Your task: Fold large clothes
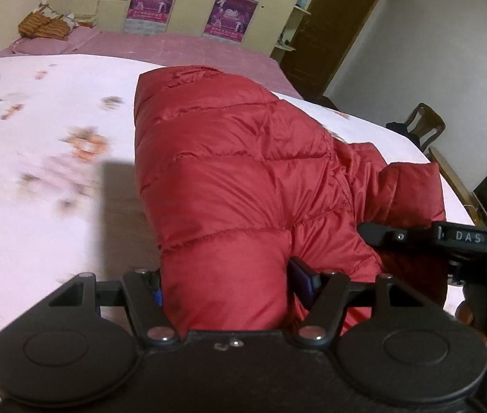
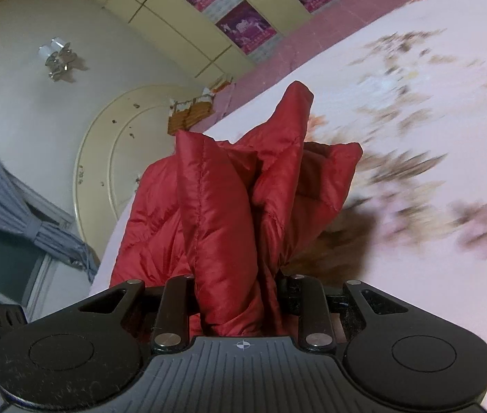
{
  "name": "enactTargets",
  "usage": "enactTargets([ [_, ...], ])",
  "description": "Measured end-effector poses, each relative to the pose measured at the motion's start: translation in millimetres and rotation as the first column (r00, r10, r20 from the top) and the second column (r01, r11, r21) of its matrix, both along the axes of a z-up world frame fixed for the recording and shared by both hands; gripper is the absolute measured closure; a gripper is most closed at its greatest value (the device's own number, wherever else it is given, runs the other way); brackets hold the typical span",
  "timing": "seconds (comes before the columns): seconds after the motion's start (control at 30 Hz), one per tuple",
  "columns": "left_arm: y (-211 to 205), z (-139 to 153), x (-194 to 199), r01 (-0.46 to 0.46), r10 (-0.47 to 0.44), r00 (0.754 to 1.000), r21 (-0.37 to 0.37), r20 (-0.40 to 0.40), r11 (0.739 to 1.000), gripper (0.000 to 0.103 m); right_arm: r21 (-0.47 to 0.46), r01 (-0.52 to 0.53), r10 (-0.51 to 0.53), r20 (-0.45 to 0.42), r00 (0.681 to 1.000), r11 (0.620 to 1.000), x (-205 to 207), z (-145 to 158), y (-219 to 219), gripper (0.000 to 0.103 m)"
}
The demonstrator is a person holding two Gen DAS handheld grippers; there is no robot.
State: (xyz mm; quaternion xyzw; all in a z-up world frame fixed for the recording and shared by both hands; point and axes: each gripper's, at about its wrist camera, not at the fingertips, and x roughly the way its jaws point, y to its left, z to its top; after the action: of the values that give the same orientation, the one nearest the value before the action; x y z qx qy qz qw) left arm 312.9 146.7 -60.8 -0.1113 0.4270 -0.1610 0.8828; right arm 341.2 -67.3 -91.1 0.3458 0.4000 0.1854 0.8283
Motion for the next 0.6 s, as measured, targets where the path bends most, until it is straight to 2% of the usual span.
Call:
enactTargets([
  [0.2,97,2,29,-0.027,0.027,1.000,0.031,-0.014,0.999,0.039,0.022,-0.019,0.019,-0.017,1.000,1.000,41,-8,98,0.077],
  [0.3,132,-1,44,-0.055,0.056,0.998,0.034,-0.022,0.998,0.039,0.027,-0.042,0.043,-0.029,0.999,0.999,66,-17,136,0.077],
  [0.47,180,-12,67,-0.097,0.099,0.994,0.049,-0.036,0.994,0.039,0.035,-0.089,0.090,-0.048,0.995,0.995,104,-36,188,0.077],
  [0.6,199,-21,81,-0.117,0.119,0.992,0.064,-0.030,0.991,0.039,0.035,-0.106,0.108,-0.062,0.992,0.994,128,-51,217,0.077],
])
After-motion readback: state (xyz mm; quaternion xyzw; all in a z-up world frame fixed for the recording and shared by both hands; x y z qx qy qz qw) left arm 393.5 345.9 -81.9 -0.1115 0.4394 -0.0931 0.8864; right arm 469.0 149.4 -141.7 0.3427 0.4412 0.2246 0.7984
